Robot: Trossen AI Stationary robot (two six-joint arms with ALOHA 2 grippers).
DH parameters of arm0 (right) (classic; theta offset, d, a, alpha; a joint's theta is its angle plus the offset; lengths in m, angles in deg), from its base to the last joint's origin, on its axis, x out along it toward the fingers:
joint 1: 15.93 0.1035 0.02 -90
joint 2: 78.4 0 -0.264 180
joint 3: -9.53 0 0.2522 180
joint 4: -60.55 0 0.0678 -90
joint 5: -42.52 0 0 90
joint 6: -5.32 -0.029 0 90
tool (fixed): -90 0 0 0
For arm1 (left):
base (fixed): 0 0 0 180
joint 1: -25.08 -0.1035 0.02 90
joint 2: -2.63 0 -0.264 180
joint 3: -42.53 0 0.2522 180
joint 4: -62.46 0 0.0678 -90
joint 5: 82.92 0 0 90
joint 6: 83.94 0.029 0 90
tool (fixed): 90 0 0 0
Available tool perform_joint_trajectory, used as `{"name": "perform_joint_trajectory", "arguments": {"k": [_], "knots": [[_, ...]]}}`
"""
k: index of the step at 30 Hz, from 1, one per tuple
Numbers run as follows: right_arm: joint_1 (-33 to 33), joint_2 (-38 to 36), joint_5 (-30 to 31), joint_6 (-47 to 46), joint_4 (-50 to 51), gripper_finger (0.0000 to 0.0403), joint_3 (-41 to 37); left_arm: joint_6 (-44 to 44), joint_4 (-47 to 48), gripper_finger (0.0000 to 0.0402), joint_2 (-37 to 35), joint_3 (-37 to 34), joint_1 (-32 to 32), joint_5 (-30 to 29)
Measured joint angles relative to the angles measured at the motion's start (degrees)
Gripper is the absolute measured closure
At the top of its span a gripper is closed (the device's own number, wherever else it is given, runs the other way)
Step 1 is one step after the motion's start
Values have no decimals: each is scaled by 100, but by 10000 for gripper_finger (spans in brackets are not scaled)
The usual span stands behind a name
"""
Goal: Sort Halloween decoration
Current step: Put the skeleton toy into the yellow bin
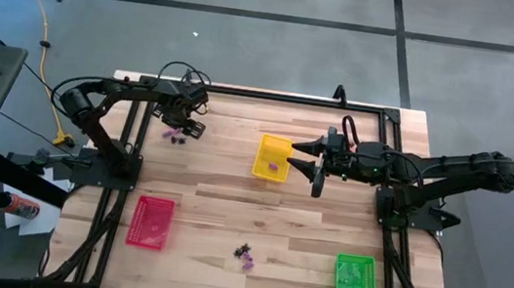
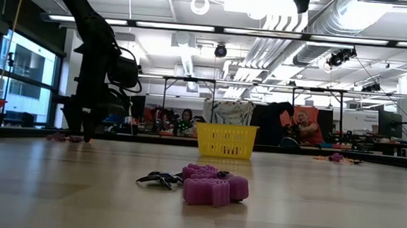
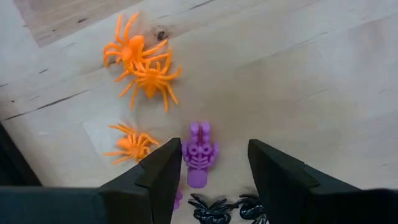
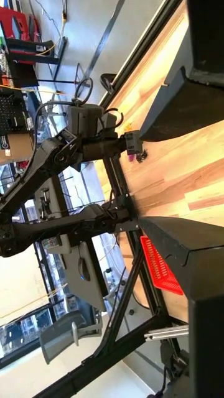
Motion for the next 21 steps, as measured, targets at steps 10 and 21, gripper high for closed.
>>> {"name": "perform_joint_trajectory", "arguments": {"k": [10, 21], "knots": [[0, 0, 0, -111, 2, 199, 0, 172, -111, 313, -22, -247, 9, 59], [0, 0, 0, -109, 46, 199, 0, 564, -254, 392, -224, -284, 2, 141]]}}
